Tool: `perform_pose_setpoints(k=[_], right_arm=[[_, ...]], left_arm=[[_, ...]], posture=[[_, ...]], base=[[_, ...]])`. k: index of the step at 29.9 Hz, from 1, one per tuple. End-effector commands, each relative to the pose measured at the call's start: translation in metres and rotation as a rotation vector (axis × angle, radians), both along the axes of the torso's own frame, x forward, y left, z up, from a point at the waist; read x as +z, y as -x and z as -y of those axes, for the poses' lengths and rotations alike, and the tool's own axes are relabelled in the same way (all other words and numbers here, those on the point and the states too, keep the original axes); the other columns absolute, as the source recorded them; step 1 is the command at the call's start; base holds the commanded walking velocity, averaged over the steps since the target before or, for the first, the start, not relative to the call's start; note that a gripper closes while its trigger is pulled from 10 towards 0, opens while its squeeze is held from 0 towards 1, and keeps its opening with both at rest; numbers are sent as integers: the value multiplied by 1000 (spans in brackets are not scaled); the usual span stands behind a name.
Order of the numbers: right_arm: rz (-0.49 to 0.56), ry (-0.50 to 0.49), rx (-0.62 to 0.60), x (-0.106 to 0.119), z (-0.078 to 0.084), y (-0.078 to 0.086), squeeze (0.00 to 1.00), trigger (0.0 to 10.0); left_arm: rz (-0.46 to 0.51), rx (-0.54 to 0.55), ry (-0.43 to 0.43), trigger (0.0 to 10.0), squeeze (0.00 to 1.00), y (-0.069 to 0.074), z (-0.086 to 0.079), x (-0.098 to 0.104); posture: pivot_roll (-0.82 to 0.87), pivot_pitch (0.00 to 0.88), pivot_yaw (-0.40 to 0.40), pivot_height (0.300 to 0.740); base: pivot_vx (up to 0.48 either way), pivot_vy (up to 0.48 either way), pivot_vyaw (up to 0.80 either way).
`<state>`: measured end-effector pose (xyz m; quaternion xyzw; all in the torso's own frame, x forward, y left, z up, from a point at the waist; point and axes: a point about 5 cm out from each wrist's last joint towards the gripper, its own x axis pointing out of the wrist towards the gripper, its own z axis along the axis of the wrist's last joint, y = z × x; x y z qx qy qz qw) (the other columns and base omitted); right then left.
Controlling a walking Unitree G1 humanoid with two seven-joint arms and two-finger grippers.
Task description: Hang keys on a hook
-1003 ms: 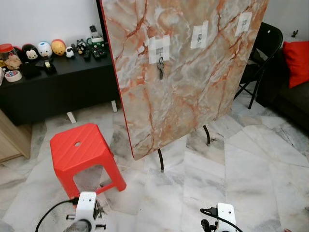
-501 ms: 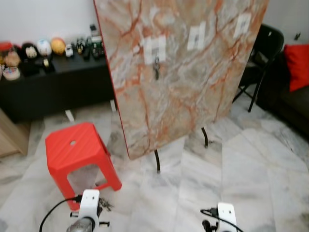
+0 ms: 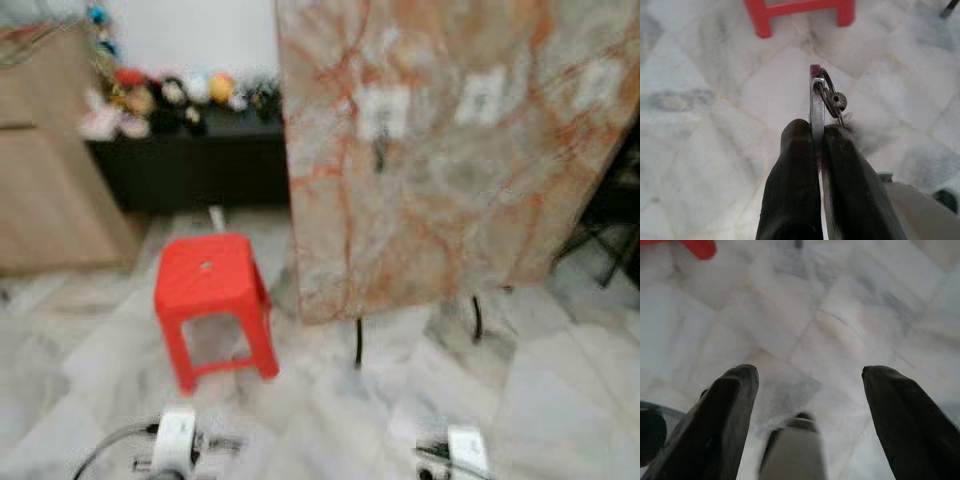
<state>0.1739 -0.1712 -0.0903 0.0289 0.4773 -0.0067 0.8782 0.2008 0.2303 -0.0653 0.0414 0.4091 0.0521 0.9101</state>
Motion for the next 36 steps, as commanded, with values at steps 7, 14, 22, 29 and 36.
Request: perform_pose_setpoints(k=[7, 14, 22, 29, 36], right_arm=[[-17, 23, -8, -1, 8, 4, 0, 10000], [-14, 33, 7, 0, 9, 1, 0, 10000], [-17, 27, -5, 0, 8, 2, 0, 10000], [-11, 24, -12, 0, 7, 1, 0, 10000], [11, 13, -40, 4, 5, -10, 0, 10000]], left_arm=[[25, -10, 15, 10000, 0, -8, 9, 3], [20, -8, 16, 10000, 0, -7, 10, 2], [19, -12, 17, 10000, 0, -6, 10, 1], [19, -22, 20, 10000, 0, -7, 12, 1], [15, -39, 17, 10000, 0, -6, 12, 1]], posture=[[35, 0, -2, 723], [34, 0, -3, 723], [36, 0, -3, 723], [34, 0, -1, 723], [34, 0, 8, 723]], base=[[257, -364, 0], [257, -392, 242], [251, -406, 616], [142, -409, 0], [0, -423, 0]])
